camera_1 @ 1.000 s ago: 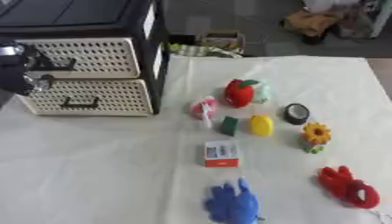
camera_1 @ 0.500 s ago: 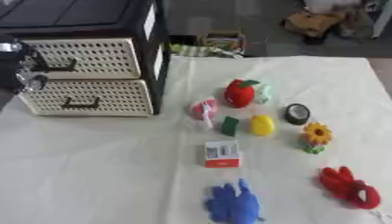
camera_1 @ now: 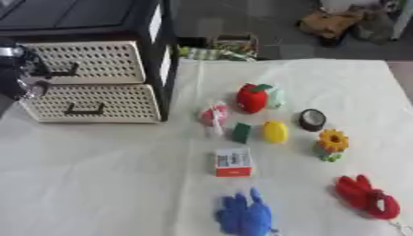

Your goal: Pick up objects from table and place into drawer.

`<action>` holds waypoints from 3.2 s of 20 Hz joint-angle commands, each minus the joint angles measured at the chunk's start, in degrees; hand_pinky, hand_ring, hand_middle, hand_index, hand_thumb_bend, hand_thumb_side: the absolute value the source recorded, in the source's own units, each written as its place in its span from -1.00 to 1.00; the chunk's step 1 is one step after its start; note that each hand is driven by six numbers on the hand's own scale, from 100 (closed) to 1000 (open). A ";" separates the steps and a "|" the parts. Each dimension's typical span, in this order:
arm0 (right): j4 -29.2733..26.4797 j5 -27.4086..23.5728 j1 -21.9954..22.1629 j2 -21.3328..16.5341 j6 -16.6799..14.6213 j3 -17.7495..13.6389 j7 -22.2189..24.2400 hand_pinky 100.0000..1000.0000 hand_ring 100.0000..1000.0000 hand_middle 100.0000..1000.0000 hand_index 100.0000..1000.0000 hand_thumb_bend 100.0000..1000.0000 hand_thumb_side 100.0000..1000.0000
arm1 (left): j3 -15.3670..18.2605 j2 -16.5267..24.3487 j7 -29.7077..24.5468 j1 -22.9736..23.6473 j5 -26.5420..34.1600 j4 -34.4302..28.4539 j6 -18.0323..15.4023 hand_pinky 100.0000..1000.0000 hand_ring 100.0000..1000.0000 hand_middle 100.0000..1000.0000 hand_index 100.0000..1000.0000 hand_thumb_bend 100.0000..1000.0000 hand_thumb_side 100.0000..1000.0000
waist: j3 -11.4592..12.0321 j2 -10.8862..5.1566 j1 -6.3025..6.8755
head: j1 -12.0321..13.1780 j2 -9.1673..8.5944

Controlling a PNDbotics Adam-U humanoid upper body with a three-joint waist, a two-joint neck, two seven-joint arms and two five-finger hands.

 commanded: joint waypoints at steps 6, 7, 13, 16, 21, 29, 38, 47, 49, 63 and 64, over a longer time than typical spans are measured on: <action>-0.82 -0.30 -0.47 -1.79 0.10 -0.91 -0.40 0.60 0.72 0.70 0.73 -1.00 1.00 | 1.77 4.68 -1.10 2.07 1.55 -4.14 0.08 -1.00 -1.00 -1.00 0.49 -0.99 -0.32 | 0.24 -1.39 -0.37 | -0.35 -0.26; -0.82 -0.30 -0.44 -1.77 0.11 -0.92 -0.41 0.60 0.72 0.70 0.73 -1.00 1.00 | 2.07 5.15 -1.10 2.55 1.93 -4.96 0.07 -1.00 -1.00 -1.00 0.50 -0.99 -0.32 | 0.28 -1.40 -0.39 | -0.38 -0.23; -0.82 -0.37 -0.54 -1.71 0.02 -0.89 -0.40 0.60 0.72 0.70 0.73 -1.00 1.00 | 3.45 7.85 -1.10 6.07 3.00 -9.63 1.50 -1.00 -1.00 -1.00 0.50 -0.99 -0.32 | 0.46 -1.47 -0.52 | -0.43 -0.35; -0.82 -0.34 -0.50 -1.67 0.00 -0.99 -0.53 0.60 0.72 0.70 0.73 -1.00 1.00 | 4.34 9.18 -1.10 8.19 3.68 -11.95 2.50 -1.00 -1.00 -1.00 0.52 -0.99 -0.32 | 0.45 -1.55 -0.63 | -0.47 -0.51; -0.82 -0.35 -0.55 -1.58 -0.04 -1.02 -0.64 0.60 0.72 0.70 0.73 -1.00 1.00 | 5.86 10.97 0.13 11.42 5.06 -16.22 4.63 -1.00 -1.00 -1.00 0.54 -0.99 -0.32 | 0.59 -1.61 -0.83 | -0.49 -0.71; -0.82 -0.34 -0.73 -1.48 -0.02 -1.11 -0.88 0.60 0.71 0.70 0.73 -1.00 1.00 | 7.30 13.52 3.10 16.82 7.62 -23.35 7.35 -1.00 -1.00 -1.00 0.54 -0.99 -0.32 | 0.71 -1.62 -1.05 | -0.56 -0.96; -0.82 -0.26 -0.74 -1.48 0.04 -1.25 -1.09 0.60 0.71 0.70 0.73 -1.00 1.00 | 8.61 15.18 4.53 21.00 8.89 -28.06 8.98 -1.00 -1.00 -1.00 0.56 -0.99 -0.32 | 0.72 -1.63 -1.26 | -0.90 -0.99; -0.82 -0.23 -0.89 -1.45 0.14 -1.17 -0.97 0.60 0.71 0.70 0.73 -1.00 1.00 | 9.13 15.15 4.14 21.67 8.35 -28.77 9.62 -1.00 -1.00 -1.00 1.00 -0.99 -0.32 | 0.68 -1.63 -1.42 | -0.99 -1.09; -0.82 -0.22 -0.85 -1.45 0.17 -1.20 -1.03 0.60 0.71 0.70 0.73 -1.00 1.00 | 9.39 15.05 4.26 21.58 8.58 -28.92 9.88 -1.00 -1.00 -1.00 1.00 -0.99 -0.32 | 0.69 -1.62 -1.45 | -1.02 -1.05; -0.82 -0.05 -0.13 -1.64 1.01 -1.72 -1.76 0.60 0.71 0.70 0.72 -1.00 1.00 | 14.95 12.39 8.91 17.48 16.00 -30.94 3.42 -1.00 -1.00 -1.00 0.80 -0.99 -0.32 | 1.20 -1.90 -1.49 | -3.86 -0.41; -0.82 -0.04 -0.08 -1.65 1.09 -1.76 -1.78 0.60 0.71 0.70 0.72 -1.00 1.00 | 15.79 11.96 10.13 16.78 17.06 -30.94 2.28 -1.00 -1.00 -1.00 0.80 -0.99 -0.32 | 1.31 -1.95 -1.50 | -4.14 -0.34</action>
